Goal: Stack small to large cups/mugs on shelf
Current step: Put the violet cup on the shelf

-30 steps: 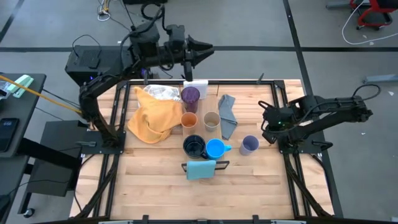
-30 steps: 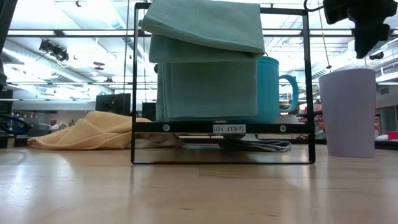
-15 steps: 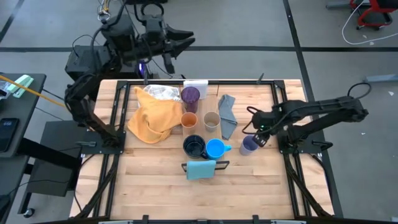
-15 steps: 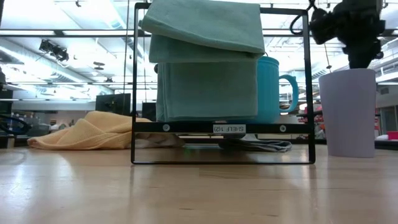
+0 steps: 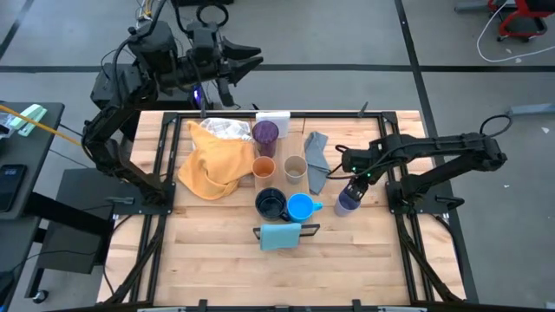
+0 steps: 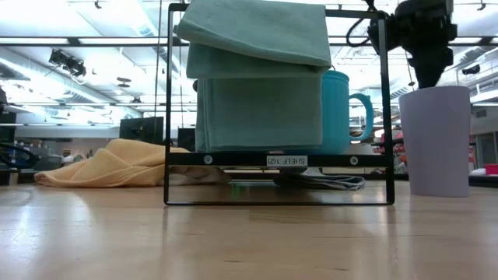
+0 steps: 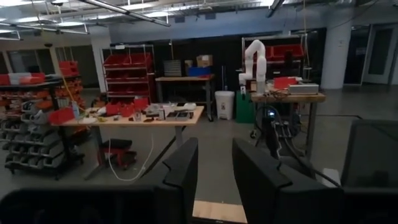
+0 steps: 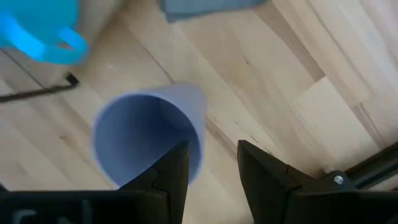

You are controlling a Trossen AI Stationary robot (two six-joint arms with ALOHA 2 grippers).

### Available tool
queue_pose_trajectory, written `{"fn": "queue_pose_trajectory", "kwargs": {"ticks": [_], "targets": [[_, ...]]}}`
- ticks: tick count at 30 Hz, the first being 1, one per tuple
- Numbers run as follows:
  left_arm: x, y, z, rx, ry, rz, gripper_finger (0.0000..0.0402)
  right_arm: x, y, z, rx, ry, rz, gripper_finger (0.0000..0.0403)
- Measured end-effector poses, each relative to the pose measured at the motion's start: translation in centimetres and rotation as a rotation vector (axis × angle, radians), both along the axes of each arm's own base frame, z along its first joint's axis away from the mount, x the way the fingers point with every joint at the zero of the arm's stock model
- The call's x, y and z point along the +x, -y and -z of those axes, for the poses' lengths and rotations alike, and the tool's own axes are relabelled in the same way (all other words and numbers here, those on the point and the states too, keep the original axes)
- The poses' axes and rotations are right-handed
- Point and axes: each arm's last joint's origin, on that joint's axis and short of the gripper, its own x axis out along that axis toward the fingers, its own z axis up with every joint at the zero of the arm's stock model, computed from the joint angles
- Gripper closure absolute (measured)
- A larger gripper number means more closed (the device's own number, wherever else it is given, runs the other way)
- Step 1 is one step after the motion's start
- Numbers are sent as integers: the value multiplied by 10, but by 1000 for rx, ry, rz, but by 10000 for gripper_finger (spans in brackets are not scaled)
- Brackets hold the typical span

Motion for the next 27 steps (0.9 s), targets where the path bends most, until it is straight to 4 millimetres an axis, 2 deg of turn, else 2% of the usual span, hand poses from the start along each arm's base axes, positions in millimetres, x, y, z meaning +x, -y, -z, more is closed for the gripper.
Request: {"fn": "queue_pose_trajectory", "kwargs": {"ticks": [7,27], "targets": [[-3,1,-1,0,-2,-2,294,4,-1,-4,22,17,-20,261],[-6,2,-2,10,-3,-4,294,30,-2,22,28,-92,-146,261]]}}
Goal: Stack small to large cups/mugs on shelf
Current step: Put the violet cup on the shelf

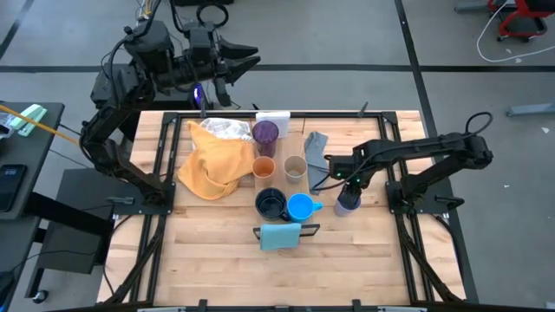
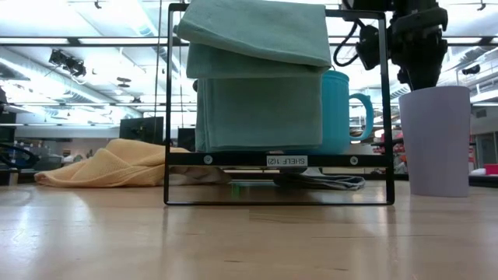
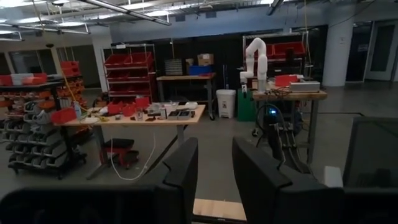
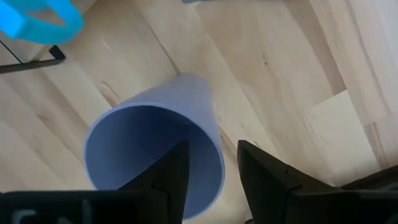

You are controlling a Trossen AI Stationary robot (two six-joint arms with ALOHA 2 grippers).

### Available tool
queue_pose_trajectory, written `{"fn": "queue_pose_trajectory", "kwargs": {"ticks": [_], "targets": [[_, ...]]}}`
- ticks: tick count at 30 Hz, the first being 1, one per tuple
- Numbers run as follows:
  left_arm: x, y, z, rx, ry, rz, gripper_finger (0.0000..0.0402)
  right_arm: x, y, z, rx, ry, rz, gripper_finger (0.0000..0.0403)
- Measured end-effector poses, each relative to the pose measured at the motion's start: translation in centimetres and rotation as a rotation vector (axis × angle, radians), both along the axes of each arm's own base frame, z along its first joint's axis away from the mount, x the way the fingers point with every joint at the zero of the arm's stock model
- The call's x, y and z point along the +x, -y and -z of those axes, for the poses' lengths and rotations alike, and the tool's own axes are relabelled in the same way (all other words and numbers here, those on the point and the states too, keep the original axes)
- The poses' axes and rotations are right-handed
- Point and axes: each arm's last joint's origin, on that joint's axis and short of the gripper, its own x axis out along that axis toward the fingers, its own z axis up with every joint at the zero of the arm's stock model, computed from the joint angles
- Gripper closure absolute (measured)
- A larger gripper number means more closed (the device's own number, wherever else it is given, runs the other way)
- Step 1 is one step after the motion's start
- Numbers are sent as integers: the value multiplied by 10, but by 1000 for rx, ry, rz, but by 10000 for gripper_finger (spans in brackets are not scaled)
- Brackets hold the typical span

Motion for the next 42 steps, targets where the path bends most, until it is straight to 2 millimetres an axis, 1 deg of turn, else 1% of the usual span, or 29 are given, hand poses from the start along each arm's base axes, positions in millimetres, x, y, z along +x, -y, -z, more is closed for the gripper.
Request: {"fn": "queue_pose_trajectory", "kwargs": {"ticks": [8,15,18,19,21,22,23,28,32,34,37,40,42], "targets": [[-10,3,-6,27,27,-7,294,3,0,8,-6,-32,-33,261],[-21,7,-12,36,48,-12,294,-10,-1,33,30,-128,-18,274],[-23,8,-13,38,52,-12,294,-13,-1,39,37,-143,-12,301],[-23,8,-13,38,52,-13,294,-12,-1,40,39,-135,-10,318],[-23,8,-12,36,50,-16,294,-10,-1,39,46,-99,-16,368],[-23,8,-12,37,50,-17,295,-8,-1,37,44,-76,-28,385],[-23,8,-12,37,50,-16,294,-7,-1,34,36,-52,-31,389],[-22,8,-11,33,37,-17,294,-4,5,20,-10,-7,-24,396],[-22,8,-10,38,26,-18,294,-3,16,2,-20,-2,-33,398],[-22,8,-10,38,25,-18,294,-4,26,-13,-47,-1,-41,399],[-23,8,-10,36,20,-18,294,-10,46,-39,-108,-31,-33,400],[-24,8,-10,45,21,-19,294,-15,74,-65,-137,-1,34,400],[-25,9,-11,45,20,-20,294,-15,96,-76,-115,10,121,401]]}}
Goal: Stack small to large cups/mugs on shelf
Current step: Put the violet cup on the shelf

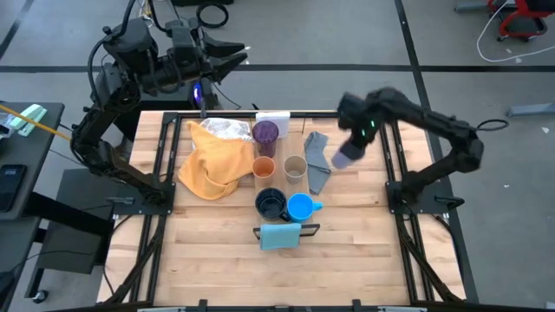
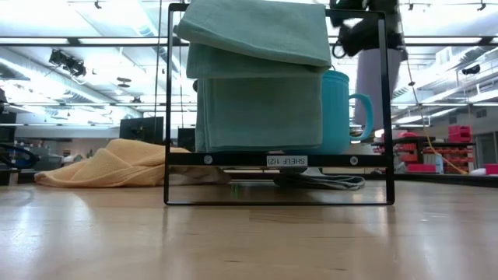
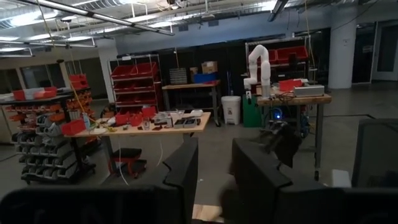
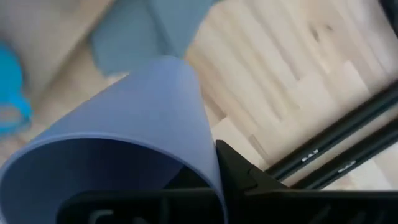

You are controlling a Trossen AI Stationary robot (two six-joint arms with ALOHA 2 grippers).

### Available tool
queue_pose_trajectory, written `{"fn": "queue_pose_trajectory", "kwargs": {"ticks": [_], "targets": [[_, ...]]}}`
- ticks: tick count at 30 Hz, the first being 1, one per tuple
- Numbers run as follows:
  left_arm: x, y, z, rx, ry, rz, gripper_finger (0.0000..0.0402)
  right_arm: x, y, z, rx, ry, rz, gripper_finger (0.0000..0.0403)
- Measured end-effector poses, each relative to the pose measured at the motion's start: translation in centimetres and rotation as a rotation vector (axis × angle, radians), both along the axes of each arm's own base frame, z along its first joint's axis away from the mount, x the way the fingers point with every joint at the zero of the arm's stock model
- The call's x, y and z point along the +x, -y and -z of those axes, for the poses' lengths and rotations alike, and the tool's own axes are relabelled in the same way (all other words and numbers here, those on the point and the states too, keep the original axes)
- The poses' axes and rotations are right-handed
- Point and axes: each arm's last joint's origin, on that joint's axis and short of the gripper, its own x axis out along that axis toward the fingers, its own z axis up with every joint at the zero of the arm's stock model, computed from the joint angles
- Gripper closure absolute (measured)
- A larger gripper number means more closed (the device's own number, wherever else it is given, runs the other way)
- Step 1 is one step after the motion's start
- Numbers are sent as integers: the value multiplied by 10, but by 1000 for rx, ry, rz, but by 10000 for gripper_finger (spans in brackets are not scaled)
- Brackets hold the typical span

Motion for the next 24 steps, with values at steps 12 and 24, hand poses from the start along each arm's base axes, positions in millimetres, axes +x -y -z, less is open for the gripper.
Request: {"fn": "queue_pose_trajectory", "kwargs": {"ticks": [12,24], "targets": [[-2,1,0,28,-11,-12,294,61,92,-19,70,70,182,402],[-9,4,-2,53,-18,-16,294,105,101,-7,161,95,337,402]]}}
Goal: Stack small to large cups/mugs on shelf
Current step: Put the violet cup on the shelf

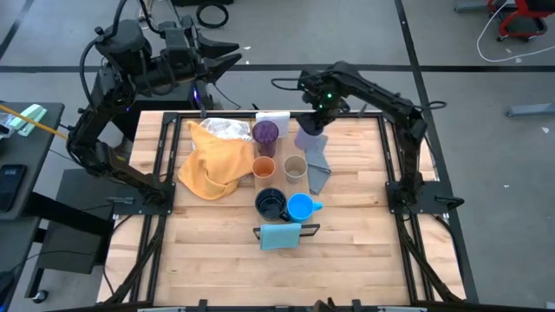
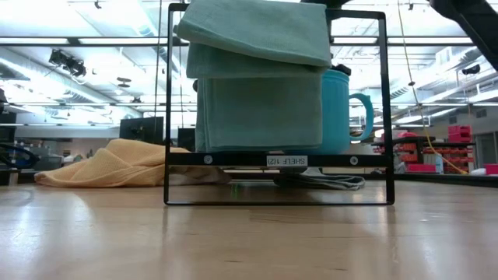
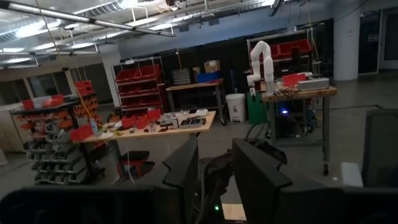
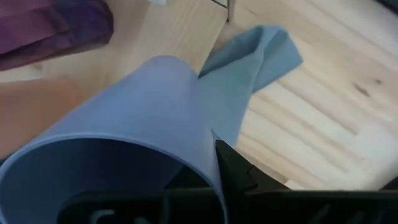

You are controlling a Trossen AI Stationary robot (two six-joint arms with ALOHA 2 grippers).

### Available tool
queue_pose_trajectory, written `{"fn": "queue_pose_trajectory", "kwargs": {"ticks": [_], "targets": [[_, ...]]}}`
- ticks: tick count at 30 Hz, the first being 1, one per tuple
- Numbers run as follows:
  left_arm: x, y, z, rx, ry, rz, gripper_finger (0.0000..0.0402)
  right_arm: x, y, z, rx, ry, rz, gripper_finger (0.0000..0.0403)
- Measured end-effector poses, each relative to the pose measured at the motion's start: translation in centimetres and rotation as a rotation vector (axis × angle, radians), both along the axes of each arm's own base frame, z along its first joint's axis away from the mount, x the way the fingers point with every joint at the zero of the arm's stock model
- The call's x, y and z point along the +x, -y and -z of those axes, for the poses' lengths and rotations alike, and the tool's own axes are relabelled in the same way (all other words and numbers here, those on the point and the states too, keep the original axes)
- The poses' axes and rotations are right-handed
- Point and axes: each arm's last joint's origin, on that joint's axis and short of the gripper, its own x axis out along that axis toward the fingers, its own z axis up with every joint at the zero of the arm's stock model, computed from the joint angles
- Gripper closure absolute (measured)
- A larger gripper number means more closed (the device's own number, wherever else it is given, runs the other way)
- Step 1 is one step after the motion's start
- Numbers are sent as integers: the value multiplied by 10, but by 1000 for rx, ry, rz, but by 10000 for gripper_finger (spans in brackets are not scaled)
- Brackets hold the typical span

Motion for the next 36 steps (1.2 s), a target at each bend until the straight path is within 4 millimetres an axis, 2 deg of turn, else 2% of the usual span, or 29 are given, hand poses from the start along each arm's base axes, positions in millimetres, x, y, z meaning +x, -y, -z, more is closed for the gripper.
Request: {"fn": "queue_pose_trajectory", "kwargs": {"ticks": [11,18,27,36], "targets": [[-4,2,0,63,-25,-10,294,21,-7,15,-5,-27,111,402],[-15,6,-3,92,-28,-16,294,25,-8,16,4,-19,199,402],[-29,12,-9,120,-9,-20,294,33,-15,17,4,-8,230,402],[-37,16,-11,124,-1,-21,294,37,-14,21,-9,-4,271,402]]}}
